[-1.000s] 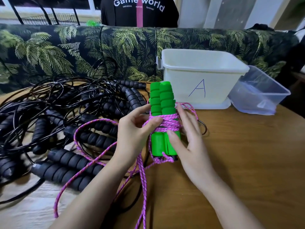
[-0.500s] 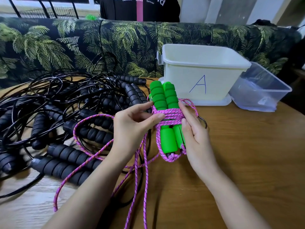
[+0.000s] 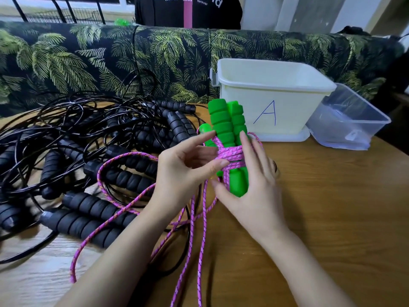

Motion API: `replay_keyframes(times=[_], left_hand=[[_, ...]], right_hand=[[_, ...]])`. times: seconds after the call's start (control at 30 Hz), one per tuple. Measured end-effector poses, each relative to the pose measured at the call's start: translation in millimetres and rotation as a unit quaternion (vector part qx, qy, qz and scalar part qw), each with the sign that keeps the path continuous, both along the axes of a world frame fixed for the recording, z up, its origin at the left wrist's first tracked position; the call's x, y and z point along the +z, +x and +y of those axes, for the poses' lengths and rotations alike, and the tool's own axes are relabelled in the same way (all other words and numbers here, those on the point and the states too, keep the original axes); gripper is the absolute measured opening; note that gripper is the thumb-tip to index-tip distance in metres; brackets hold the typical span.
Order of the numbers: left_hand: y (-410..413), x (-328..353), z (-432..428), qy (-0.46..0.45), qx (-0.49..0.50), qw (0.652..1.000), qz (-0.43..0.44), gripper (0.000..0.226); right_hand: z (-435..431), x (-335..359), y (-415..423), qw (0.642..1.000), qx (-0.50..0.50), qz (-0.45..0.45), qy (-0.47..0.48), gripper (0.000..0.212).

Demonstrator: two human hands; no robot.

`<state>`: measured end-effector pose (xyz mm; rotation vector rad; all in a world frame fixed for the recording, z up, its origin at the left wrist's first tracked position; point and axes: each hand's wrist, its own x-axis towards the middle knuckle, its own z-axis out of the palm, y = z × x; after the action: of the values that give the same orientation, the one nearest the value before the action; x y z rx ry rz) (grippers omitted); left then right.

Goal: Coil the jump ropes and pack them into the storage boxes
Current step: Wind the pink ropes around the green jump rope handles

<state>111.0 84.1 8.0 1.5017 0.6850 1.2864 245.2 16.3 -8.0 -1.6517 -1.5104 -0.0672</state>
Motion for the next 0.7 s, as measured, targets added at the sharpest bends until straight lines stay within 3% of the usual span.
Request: replay_keyframes(times=[0.07,0.17,0.3,0.4,0.53,0.7], left_hand=[[0,1,0,0.021,-0.018,0.999,0.016,0.059],[1,3,1,0.026,-0.037,0.999,0.009,0.059],[0,4,1,0.019,-0.008,1.0,-0.005,0.075],[0,4,2,-0.023,-0.042,0.999,-0.023,0.089],[-1,9,1,-0.069,-0.103,0.991,-0.045,0.095],[-2,8,4,-0.083,-0.077,0.993,-0.042,0.095]], right_hand=[[0,0,1,1.0,-0.01,0.01,-0.016,0.096],[1,0,2,0.998,0.006,0.065,0.022,0.09],[0,2,-3,0.968,0.118,0.222,0.026,0.085],[-4,7,-5,0.947,0.173,0.272,0.016,0.08],[-5,12,-7,0.94,0.194,0.28,0.006,0.071],[-6,9,-9,0.956,0.2,0.214,0.024,0.069]])
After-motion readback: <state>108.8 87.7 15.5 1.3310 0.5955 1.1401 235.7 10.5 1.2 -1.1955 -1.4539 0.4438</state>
